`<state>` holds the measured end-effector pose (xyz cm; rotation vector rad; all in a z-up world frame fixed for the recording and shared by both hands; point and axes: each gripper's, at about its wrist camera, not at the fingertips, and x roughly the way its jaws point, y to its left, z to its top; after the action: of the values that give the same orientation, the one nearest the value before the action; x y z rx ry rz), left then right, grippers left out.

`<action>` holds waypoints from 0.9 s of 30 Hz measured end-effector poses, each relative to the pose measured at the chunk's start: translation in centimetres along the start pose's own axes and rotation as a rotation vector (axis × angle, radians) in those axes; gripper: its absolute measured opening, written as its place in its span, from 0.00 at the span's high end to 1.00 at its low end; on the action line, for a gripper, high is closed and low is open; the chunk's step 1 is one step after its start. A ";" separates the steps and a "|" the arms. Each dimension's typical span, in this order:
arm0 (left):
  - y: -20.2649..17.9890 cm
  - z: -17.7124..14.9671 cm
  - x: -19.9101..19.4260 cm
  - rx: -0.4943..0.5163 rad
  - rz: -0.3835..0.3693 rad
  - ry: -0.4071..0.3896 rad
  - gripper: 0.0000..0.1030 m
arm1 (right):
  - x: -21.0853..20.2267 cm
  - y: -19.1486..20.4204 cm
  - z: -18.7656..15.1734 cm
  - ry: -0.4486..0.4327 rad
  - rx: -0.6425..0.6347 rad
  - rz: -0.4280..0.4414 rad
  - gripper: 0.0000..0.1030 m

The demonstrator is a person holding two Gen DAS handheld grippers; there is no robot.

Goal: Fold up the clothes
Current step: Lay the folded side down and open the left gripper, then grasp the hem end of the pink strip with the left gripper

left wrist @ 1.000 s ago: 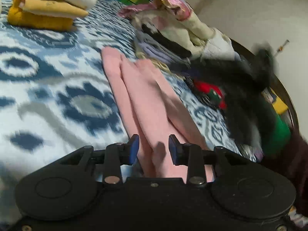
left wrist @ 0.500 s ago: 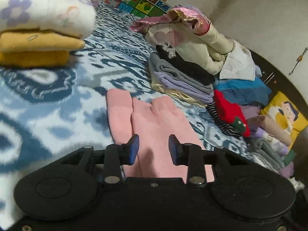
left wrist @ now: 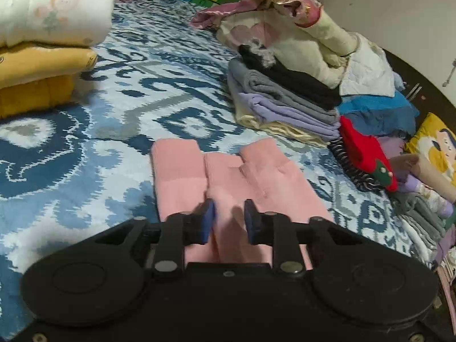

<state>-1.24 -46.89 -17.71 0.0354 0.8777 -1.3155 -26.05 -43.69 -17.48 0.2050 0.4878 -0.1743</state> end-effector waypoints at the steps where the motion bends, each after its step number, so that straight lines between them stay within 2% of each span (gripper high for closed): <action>1: -0.1 0.0 0.0 0.009 0.003 -0.003 0.96 | 0.2 0.0 0.0 -0.007 -0.001 0.000 0.79; 3: -0.3 0.0 -0.7 0.020 -0.006 -0.035 0.99 | 0.6 0.0 -0.1 -0.014 0.002 0.000 0.78; 6: -0.3 0.2 -3.1 0.006 -0.045 -0.123 0.99 | 1.4 0.2 -0.3 0.012 -0.009 -0.017 0.76; 8: 0.3 0.1 -4.3 -0.017 -0.038 -0.152 0.99 | 1.4 0.5 -0.5 0.028 -0.022 -0.026 0.73; 13: 1.3 -0.7 -2.1 -0.026 0.039 -0.069 0.98 | 1.8 0.8 -0.4 0.103 -0.070 -0.045 0.72; 17: 1.1 -0.6 -2.1 0.001 0.073 -0.081 0.92 | 1.3 0.9 0.3 0.145 -0.079 -0.041 0.72; 21: 0.2 -0.3 -3.7 0.067 0.082 -0.145 0.87 | 0.5 1.0 1.3 0.089 -0.078 -0.060 0.72; 24: -0.6 -0.3 -3.7 0.124 0.034 -0.171 0.86 | 1.0 1.3 1.5 0.051 -0.105 -0.060 0.72; 26: -1.5 -0.5 -2.6 0.192 0.017 -0.144 0.86 | 1.6 1.7 1.2 0.051 -0.122 -0.056 0.72; 27: -1.9 -0.7 -1.7 0.231 0.042 -0.118 0.86 | 1.9 1.9 1.0 0.065 -0.133 -0.058 0.72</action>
<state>-3.19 -45.68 -16.37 0.1546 0.6196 -1.3602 -23.53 -42.31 -17.29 0.0668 0.5678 -0.1915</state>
